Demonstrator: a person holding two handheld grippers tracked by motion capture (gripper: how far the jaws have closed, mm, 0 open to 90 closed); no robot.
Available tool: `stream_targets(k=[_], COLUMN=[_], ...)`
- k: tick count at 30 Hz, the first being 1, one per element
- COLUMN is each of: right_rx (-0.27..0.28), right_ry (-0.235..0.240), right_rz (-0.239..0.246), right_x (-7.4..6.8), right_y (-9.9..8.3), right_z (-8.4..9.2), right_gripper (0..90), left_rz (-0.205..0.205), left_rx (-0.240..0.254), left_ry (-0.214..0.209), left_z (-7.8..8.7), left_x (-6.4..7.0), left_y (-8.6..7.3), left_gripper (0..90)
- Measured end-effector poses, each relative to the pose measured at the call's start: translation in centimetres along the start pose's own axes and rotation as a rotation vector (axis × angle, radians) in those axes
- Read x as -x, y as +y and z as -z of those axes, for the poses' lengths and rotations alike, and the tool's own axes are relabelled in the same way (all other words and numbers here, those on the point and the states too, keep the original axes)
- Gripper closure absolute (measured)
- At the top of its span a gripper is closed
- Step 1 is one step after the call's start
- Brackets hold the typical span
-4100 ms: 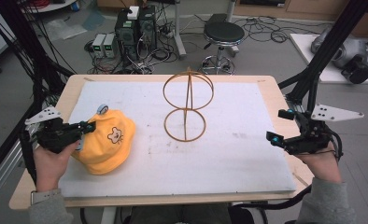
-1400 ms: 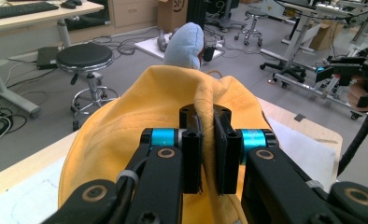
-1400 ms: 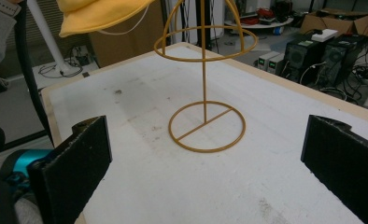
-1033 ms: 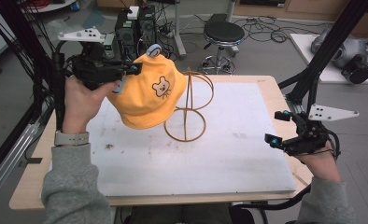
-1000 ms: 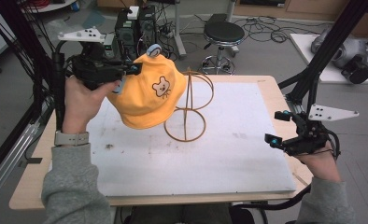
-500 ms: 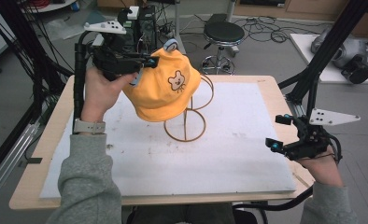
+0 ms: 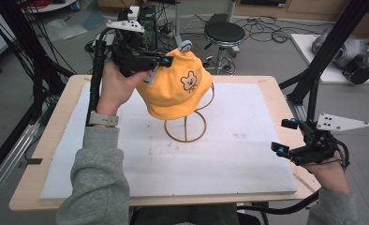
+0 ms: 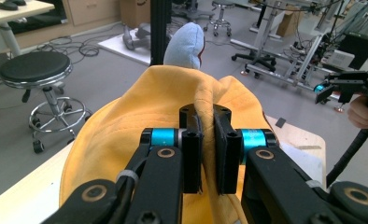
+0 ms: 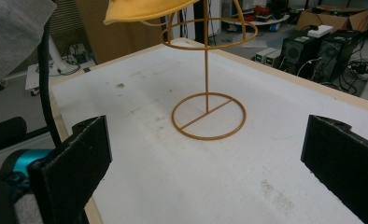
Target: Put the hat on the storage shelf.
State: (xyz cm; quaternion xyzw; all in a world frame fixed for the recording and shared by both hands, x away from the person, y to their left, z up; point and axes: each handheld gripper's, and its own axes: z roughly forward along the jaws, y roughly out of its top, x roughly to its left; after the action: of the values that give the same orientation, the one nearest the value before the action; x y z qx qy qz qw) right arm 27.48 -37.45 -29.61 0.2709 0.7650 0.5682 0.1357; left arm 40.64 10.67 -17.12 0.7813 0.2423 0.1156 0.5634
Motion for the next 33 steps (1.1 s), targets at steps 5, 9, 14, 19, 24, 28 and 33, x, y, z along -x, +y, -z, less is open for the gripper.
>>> stream_targets(k=[5, 9, 14, 19, 24, 28, 33], right_rx=[0.003, 0.005, 0.005, 0.003, 0.006, 0.003, -0.001], right_ry=[-0.005, -0.005, -0.003, -0.003, -0.006, -0.004, -0.003], right_rz=[-0.001, -0.001, 0.002, 0.002, 0.001, -0.003, -0.002], right_x=[0.0, 0.0, 0.0, 0.0, 0.0, 0.0, 0.0], right_y=[-0.1, -0.1, -0.1, -0.1, -0.1, -0.2, -0.2], right_z=[0.3, 0.4, 0.4, 0.4, 0.5, 0.4, 0.2], right_gripper=[1.3, 1.3, 1.3, 1.3, 1.3, 1.3, 1.3], left_rz=[0.002, -0.002, -0.010, -0.011, -0.006, -0.001, -0.010], left_rx=[-0.009, -0.023, -0.057, -0.075, -0.086, -0.090, -0.097], left_ry=[-0.016, -0.033, -0.042, -0.050, -0.067, -0.073, -0.058], left_z=[-1.3, -2.4, -3.9, -5.2, -6.3, -6.8, -7.3], left_x=[-0.1, 0.0, -0.2, -0.4, -0.6, -0.9, -1.1], left_y=[0.1, 0.0, -0.1, -0.2, -0.8, -1.2, -1.2], left_gripper=[83.3, 83.3, 83.3, 83.3, 83.2, 83.1, 83.0])
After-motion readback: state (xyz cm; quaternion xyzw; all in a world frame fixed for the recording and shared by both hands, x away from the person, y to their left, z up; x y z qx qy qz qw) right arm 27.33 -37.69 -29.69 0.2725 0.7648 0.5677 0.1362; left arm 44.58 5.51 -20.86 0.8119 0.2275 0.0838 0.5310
